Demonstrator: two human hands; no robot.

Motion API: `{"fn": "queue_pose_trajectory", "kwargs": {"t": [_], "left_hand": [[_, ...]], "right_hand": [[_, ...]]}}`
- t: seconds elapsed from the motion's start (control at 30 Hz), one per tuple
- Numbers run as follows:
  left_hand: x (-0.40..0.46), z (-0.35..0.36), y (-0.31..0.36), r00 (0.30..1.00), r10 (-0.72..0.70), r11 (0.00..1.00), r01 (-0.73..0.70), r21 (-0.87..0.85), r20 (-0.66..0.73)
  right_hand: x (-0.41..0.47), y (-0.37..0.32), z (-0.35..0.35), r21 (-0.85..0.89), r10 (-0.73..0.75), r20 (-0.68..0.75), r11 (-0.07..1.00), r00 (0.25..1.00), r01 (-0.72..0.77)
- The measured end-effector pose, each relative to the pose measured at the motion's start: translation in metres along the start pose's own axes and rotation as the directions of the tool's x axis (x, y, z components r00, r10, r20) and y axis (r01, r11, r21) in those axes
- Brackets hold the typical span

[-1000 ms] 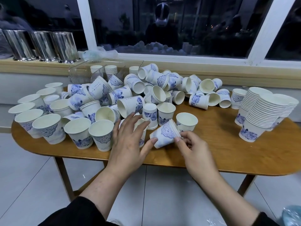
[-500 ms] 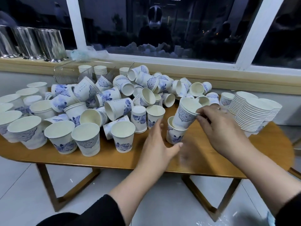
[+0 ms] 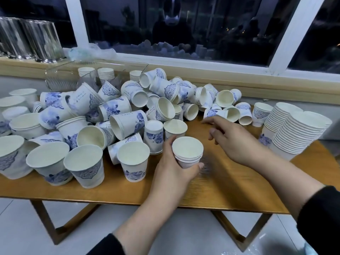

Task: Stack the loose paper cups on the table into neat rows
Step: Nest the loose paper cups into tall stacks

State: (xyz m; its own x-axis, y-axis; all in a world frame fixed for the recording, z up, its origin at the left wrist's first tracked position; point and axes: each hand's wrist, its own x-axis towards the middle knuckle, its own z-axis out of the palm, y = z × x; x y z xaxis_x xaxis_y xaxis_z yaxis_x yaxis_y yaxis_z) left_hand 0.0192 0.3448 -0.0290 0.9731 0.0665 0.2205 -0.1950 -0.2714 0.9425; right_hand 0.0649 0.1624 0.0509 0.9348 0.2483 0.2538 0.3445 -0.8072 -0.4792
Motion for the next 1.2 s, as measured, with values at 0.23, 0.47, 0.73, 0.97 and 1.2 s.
{"fn": "queue_pose_trajectory", "kwargs": {"t": [0.23,0.47,0.73,0.97,1.2], "left_hand": [[-0.007,-0.019,-0.009,0.997,0.051,0.997,-0.048,0.055,-0.054],[-0.004,-0.022,-0.008,0.998,0.054,0.993,-0.051,0.103,-0.035],[-0.004,-0.020,-0.007,0.998,0.043,0.995,-0.039,0.091,-0.042],[-0.005,-0.020,-0.009,0.995,0.058,0.996,-0.052,0.072,-0.080],[-0.004,-0.020,-0.010,0.994,0.072,0.994,-0.065,0.087,-0.084]], "right_hand": [[0.038,-0.012,0.040,-0.131,-0.085,0.184,0.985,0.979,0.111],[0.006,-0.002,0.021,-0.127,-0.070,0.028,0.989,0.997,0.073],[-0.031,-0.048,-0.017,-0.032,-0.203,-0.173,0.979,0.964,0.200],[-0.023,-0.061,-0.027,-0.007,-0.198,0.068,0.980,0.978,0.199],[-0.019,-0.070,-0.032,0.065,-0.224,0.113,0.974,0.968,0.217]]}}
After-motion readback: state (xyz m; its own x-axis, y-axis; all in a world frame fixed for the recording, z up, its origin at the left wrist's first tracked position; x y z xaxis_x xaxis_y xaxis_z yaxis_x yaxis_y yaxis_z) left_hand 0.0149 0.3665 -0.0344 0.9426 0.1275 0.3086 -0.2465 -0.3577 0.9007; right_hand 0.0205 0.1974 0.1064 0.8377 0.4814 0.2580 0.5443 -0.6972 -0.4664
